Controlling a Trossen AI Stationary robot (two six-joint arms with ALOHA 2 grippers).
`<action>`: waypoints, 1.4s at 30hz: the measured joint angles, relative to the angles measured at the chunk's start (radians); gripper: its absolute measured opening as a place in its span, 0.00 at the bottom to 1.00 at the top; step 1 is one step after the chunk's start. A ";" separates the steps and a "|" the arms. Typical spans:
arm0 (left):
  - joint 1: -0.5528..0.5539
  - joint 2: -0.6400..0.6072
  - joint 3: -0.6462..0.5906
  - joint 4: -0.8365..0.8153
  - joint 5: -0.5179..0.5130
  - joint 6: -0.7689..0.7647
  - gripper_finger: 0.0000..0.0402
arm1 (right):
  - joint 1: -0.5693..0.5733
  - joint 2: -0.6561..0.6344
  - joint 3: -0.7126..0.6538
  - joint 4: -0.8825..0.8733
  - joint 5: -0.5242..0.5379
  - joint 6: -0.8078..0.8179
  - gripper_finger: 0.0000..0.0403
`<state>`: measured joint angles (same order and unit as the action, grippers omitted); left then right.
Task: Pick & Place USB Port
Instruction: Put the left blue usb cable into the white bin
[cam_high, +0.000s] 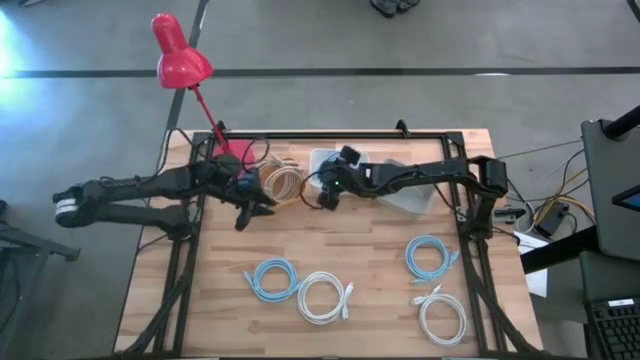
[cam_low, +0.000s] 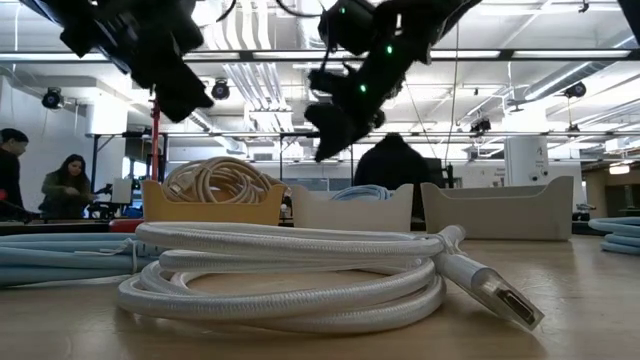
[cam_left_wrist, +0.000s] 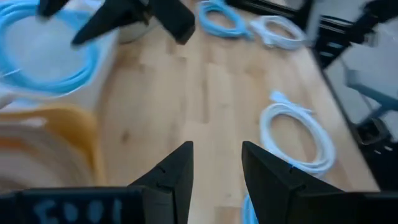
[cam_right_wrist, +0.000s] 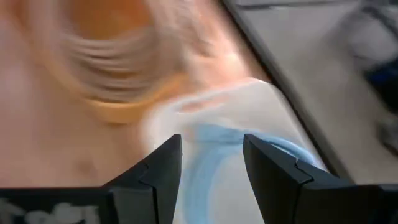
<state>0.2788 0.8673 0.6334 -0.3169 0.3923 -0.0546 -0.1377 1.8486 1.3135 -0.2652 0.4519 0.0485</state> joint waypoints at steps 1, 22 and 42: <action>-0.030 0.000 0.000 0.010 -0.007 -0.001 0.34 | 0.010 -0.001 0.009 -0.010 -0.031 -0.004 0.42; -0.492 0.340 0.000 0.061 -0.303 -0.050 0.34 | 0.169 -0.120 0.044 -0.103 -0.067 0.028 0.39; -0.524 0.656 0.004 0.167 -0.298 -0.065 0.34 | 0.186 -0.117 0.029 -0.105 -0.067 0.073 0.36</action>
<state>-0.2448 1.5228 0.6376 -0.1500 0.0940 -0.1197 0.0486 1.7317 1.3430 -0.3702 0.3851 0.1217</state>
